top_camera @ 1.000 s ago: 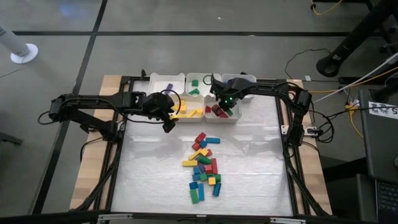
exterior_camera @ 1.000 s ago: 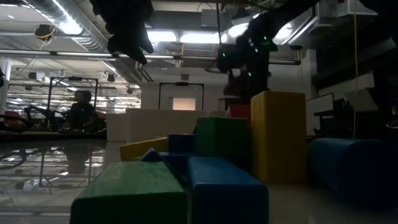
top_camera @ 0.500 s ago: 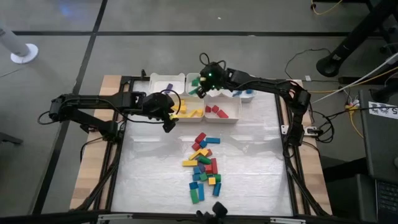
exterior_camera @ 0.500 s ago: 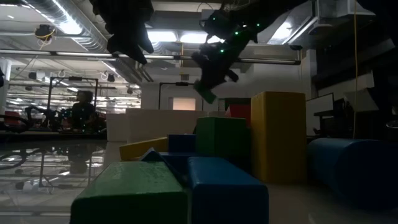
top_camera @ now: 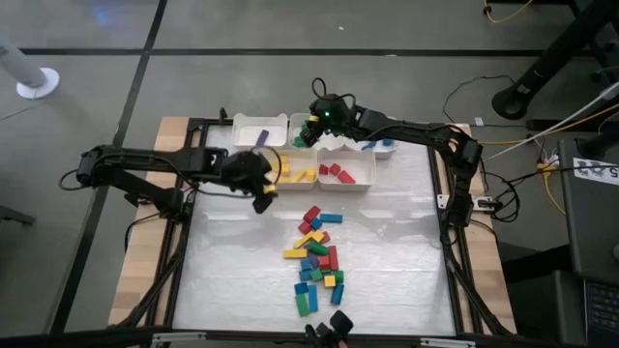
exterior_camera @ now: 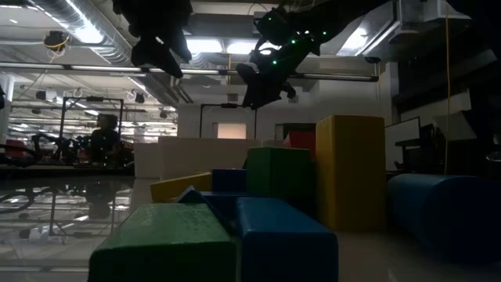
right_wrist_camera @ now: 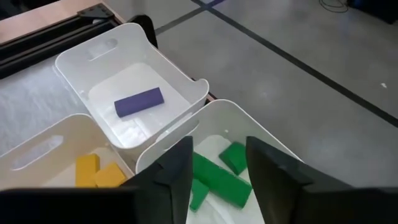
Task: Sort blocks
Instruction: Put the yellow block into the bottom left bin
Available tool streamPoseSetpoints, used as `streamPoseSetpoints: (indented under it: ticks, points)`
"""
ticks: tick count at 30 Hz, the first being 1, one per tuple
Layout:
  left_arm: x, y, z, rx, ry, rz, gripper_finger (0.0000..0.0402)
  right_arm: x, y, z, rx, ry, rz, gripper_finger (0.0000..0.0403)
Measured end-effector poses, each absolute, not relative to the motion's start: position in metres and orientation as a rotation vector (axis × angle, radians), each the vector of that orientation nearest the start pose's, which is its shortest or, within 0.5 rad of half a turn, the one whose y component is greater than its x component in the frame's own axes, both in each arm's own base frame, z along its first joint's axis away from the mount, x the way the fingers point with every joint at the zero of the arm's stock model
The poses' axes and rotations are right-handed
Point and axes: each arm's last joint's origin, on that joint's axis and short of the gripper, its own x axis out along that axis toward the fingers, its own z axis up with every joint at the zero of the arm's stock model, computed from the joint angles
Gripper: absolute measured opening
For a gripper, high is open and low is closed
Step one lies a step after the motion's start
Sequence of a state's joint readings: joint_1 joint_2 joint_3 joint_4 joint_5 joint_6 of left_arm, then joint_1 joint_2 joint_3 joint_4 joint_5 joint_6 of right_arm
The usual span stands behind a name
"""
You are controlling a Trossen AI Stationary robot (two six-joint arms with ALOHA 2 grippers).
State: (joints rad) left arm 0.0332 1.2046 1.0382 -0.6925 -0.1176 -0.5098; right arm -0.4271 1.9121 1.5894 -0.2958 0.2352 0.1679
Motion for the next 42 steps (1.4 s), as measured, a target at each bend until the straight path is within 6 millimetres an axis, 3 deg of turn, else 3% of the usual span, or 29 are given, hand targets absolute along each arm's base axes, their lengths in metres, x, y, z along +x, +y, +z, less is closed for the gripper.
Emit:
streamPoseSetpoints:
  ticks: [6,11,21,26,32,42]
  points:
    - [0.248,-0.025,0.286,-0.390,0.863,0.233,0.0224,0.395,-0.186,0.274,0.227,0.601,-0.672,0.0154]
    - [0.266,-0.059,0.271,-0.366,0.864,0.131,0.0224,0.392,-0.184,0.269,0.246,0.665,-0.639,0.0154]
    - [0.303,-0.103,0.213,-0.304,0.947,0.072,0.0224,0.378,-0.176,0.257,0.195,0.900,-0.562,0.0154]
    - [0.312,-0.112,0.178,-0.271,1.049,0.097,0.0224,0.370,-0.172,0.251,0.204,1.019,-0.545,0.0154]
    - [0.320,-0.112,0.150,-0.210,1.105,0.121,0.0224,0.360,-0.168,0.246,0.195,1.143,-0.519,0.0154]
    - [0.323,-0.108,0.138,-0.137,1.121,0.133,0.0208,0.351,-0.163,0.242,0.198,1.265,-0.496,0.0154]
